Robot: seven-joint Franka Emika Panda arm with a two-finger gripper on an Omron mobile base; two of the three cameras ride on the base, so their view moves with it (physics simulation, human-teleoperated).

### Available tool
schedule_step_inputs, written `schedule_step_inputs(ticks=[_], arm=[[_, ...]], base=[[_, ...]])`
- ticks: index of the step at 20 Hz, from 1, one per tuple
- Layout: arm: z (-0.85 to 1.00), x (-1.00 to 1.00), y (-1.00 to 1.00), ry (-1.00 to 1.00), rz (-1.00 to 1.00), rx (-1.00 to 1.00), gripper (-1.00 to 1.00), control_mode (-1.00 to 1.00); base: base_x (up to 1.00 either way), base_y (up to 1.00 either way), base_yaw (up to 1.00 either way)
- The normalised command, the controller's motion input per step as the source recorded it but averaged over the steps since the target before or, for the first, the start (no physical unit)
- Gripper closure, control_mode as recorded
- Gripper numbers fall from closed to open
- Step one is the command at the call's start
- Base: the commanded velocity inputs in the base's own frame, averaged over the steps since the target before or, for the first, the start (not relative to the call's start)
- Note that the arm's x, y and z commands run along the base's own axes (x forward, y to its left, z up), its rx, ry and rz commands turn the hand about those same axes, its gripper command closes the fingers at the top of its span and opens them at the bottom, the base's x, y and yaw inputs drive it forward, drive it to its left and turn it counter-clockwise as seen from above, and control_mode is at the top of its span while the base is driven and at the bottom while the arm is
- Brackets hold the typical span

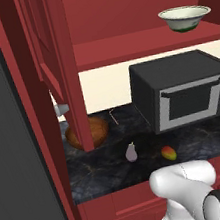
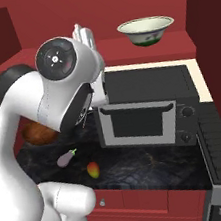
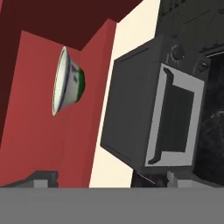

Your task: Pick both bowls and place them on the counter. Then place the mango in one bowl and place the eggplant in the other bowl.

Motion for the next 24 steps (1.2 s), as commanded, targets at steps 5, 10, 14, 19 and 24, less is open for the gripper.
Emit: schedule_step_inputs(ticks=[5, 10, 14, 19, 24], arm=[[0.09, 0.50, -0.23, 0.00, 0.01, 0.07, -1.00, -1.00], [0.12, 0.48, -0.13, -0.03, 0.01, 0.13, -1.00, -1.00], [0.09, 0.50, -0.18, 0.00, 0.00, 0.01, -1.00, -1.00], [0.06, 0.47, -0.21, 0.00, 0.00, 0.02, -1.00, -1.00], [0.00, 0.55, -0.15, 0.00, 0.01, 0.08, -1.00, -1.00]], base=[[0.00, 0.00, 0.00], [0.00, 0.00, 0.00], [0.00, 0.00, 0.00], [0.00, 0.00, 0.00], [0.00, 0.00, 0.00]])
